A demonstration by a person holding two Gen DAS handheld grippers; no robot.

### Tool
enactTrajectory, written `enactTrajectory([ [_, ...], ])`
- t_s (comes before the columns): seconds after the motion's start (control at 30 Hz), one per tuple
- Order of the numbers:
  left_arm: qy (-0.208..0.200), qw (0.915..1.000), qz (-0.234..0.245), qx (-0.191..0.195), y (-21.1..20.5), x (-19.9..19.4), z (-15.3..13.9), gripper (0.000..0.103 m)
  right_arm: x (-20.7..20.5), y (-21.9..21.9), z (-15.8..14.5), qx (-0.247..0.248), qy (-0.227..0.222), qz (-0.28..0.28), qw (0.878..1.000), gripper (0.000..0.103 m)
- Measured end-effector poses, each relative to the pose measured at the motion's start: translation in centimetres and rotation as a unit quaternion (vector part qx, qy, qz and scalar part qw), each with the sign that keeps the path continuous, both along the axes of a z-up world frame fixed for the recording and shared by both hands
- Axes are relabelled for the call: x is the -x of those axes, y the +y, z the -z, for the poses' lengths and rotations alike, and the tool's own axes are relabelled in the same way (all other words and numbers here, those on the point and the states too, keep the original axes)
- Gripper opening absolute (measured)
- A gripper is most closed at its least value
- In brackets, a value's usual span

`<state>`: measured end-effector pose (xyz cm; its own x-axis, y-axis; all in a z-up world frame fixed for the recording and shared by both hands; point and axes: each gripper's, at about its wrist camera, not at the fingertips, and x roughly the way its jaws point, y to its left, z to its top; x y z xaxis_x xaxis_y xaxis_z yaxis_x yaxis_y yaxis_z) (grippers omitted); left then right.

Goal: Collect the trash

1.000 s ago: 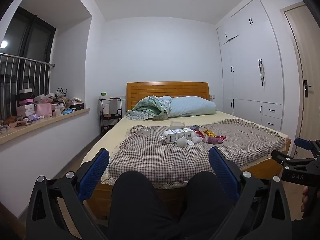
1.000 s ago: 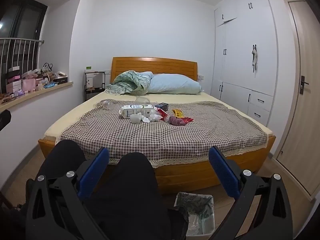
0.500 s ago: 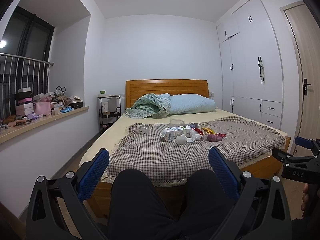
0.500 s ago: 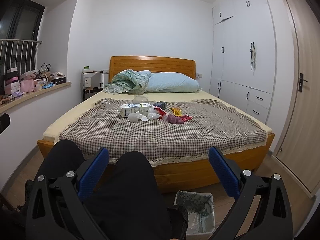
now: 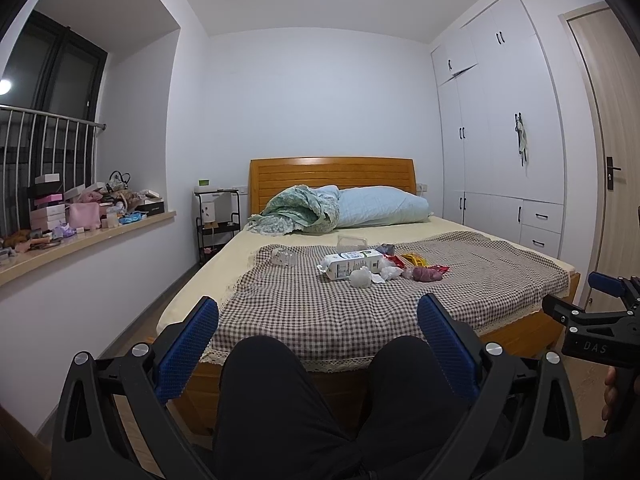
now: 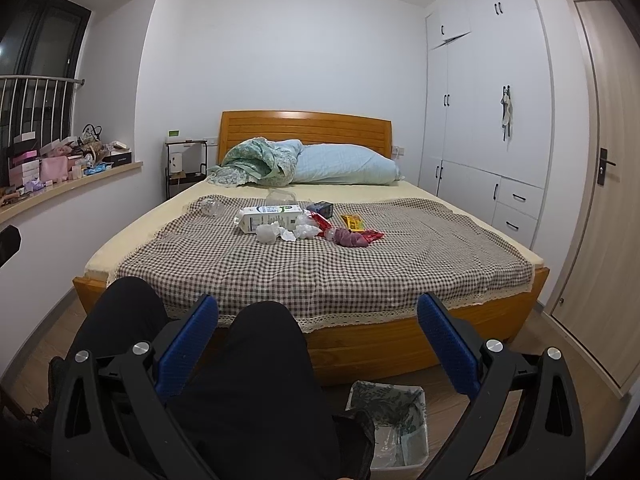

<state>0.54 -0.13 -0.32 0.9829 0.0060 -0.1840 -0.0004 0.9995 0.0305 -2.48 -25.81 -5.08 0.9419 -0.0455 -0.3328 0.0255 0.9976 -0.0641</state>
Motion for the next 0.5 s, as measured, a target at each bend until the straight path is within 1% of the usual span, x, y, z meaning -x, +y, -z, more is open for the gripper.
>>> enactTrajectory([
  [0.5,-0.002,1.0000,0.000,-0.001,0.02,-0.08,-0.08,0.096,0.01,-0.12,0.01,-0.003,0.005,0.001,1.000,0.096],
])
